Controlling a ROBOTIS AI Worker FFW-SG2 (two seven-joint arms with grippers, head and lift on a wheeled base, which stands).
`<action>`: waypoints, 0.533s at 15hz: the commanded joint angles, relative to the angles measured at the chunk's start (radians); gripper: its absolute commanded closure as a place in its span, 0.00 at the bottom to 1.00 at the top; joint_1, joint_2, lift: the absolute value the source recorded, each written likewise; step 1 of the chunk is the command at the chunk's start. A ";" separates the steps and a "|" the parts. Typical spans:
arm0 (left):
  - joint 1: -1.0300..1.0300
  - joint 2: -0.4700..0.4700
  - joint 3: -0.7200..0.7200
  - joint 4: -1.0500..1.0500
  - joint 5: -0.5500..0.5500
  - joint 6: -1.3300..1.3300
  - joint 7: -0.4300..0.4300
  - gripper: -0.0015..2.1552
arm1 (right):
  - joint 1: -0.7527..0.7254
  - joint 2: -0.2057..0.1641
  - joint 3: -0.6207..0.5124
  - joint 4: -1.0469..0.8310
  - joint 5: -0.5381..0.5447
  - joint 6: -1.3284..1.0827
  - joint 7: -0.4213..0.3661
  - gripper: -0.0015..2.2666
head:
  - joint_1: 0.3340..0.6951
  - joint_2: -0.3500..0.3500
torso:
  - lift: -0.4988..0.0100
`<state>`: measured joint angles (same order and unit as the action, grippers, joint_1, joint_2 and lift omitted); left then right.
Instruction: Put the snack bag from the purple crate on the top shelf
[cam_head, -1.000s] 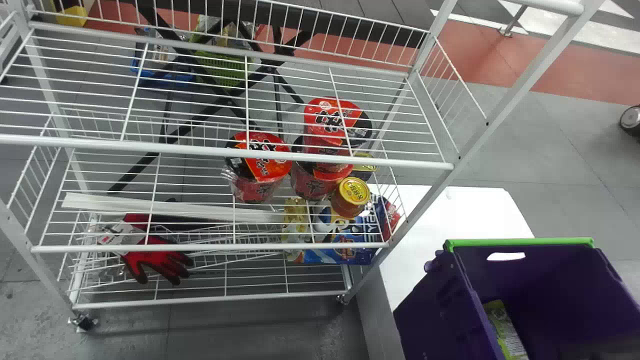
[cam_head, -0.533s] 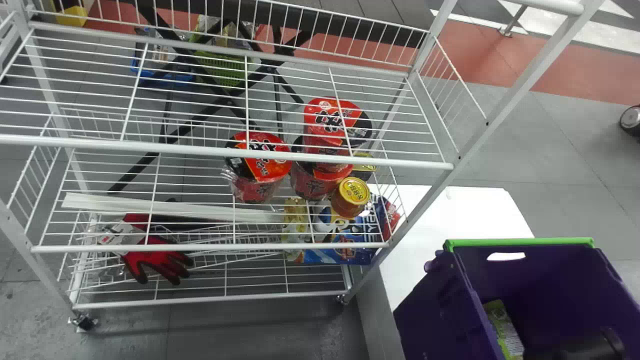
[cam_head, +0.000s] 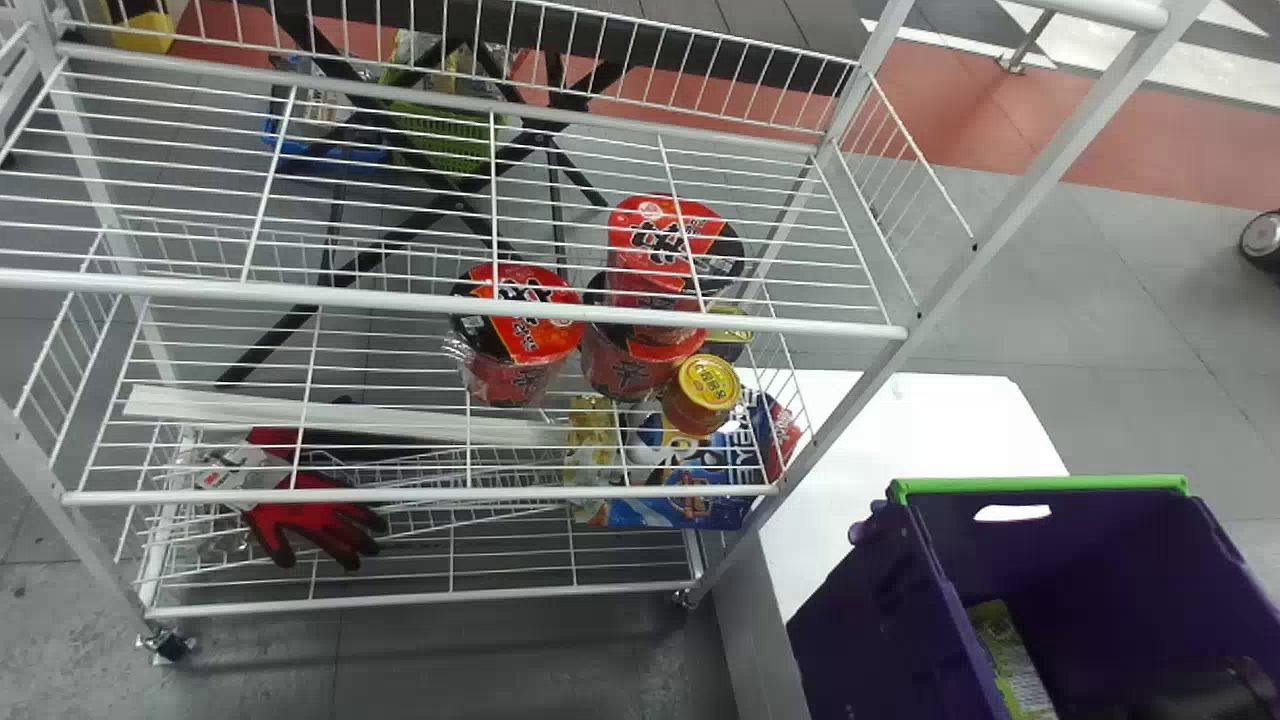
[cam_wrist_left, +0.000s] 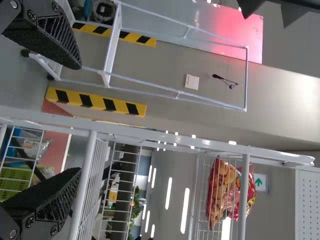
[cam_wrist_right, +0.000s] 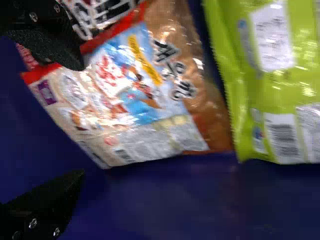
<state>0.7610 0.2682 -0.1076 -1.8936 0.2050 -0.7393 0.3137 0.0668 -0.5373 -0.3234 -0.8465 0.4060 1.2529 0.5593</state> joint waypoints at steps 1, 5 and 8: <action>0.000 -0.004 0.003 0.002 0.001 -0.010 0.001 0.04 | -0.005 -0.032 -0.049 0.003 -0.066 0.004 0.048 0.03 | 1.00 0.00 | 0.09; 0.000 -0.006 0.003 0.007 0.001 -0.031 0.001 0.04 | -0.007 -0.053 -0.049 0.018 -0.055 -0.057 0.100 0.03 | 1.00 0.00 | 0.09; 0.001 -0.006 0.009 0.021 0.005 -0.065 0.001 0.04 | -0.007 -0.053 -0.048 0.069 -0.012 -0.204 0.100 0.03 | 1.00 0.00 | 0.09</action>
<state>0.7620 0.2623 -0.1010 -1.8803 0.2081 -0.7895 0.3144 0.0598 -0.5908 -0.3731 -0.8000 0.3799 1.1109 0.6597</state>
